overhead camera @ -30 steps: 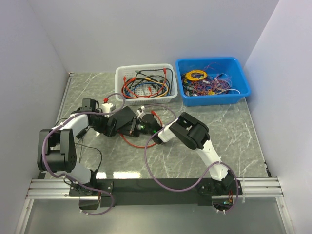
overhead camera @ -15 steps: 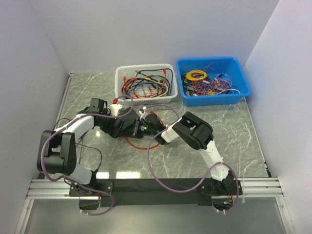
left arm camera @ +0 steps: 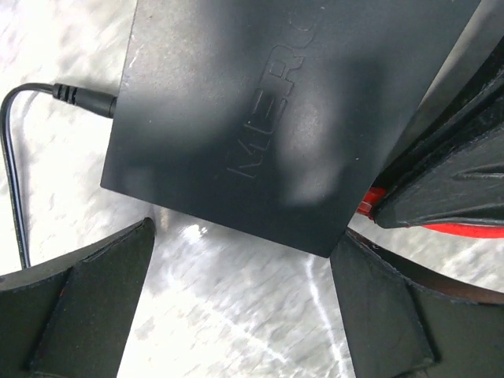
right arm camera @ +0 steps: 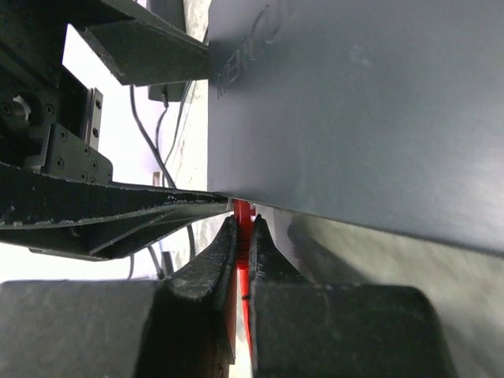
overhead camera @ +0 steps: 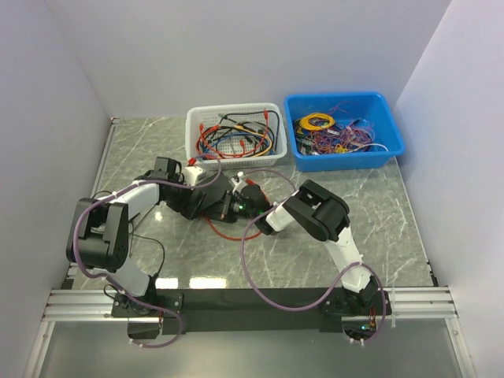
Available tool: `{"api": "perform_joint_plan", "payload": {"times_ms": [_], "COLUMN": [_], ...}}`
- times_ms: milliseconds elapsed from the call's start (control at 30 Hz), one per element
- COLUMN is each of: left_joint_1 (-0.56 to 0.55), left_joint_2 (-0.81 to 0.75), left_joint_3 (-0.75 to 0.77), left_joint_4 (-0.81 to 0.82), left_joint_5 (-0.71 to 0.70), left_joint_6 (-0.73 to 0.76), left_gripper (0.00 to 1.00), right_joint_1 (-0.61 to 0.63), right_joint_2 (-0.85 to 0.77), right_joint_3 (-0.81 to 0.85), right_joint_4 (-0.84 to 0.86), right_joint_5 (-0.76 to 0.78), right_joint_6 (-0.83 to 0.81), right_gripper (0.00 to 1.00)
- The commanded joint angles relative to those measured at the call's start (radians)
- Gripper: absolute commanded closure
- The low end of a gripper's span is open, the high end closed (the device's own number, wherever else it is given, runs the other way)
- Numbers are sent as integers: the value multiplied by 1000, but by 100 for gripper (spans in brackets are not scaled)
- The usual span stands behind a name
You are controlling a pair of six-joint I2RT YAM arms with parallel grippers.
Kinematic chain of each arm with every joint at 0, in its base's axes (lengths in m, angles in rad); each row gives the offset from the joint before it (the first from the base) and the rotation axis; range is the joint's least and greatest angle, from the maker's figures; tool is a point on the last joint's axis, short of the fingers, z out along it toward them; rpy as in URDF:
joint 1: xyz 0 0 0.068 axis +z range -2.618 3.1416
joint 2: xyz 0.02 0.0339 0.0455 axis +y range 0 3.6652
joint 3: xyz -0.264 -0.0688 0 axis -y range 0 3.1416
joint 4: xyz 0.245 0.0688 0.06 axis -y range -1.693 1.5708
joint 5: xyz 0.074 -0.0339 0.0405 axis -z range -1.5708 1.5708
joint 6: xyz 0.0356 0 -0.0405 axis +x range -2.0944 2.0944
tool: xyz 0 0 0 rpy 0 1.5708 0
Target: Pull the plug from the switch port
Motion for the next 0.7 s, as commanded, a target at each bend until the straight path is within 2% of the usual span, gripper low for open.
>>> {"api": "perform_joint_plan", "payload": {"times_ms": [0, 133, 267, 433, 567, 667], "left_joint_1": [29, 30, 20, -25, -26, -26], "left_joint_2": [46, 32, -18, -95, -45, 3], "left_joint_3": [-14, -4, -9, -29, -18, -3], "left_joint_4": [57, 41, -6, -16, 23, 18], "left_joint_5": [-136, -86, 47, 103, 23, 25], "left_joint_6": [0, -6, 29, 55, 28, 20], "left_gripper": [4, 4, 2, 1, 1, 1], "right_joint_1": [-5, -5, -5, -5, 0, -2], "right_joint_2": [-74, -89, -54, -23, -34, -42], "right_joint_3": [-115, -133, -93, -57, -75, -105], "right_joint_4": [-120, -140, -122, -125, -152, -157], "right_joint_5": [-89, -113, -127, -138, -138, -142], "right_joint_6": [-110, -130, -107, -87, -98, -101], "right_gripper": [100, 100, 100, 100, 100, 100]}}
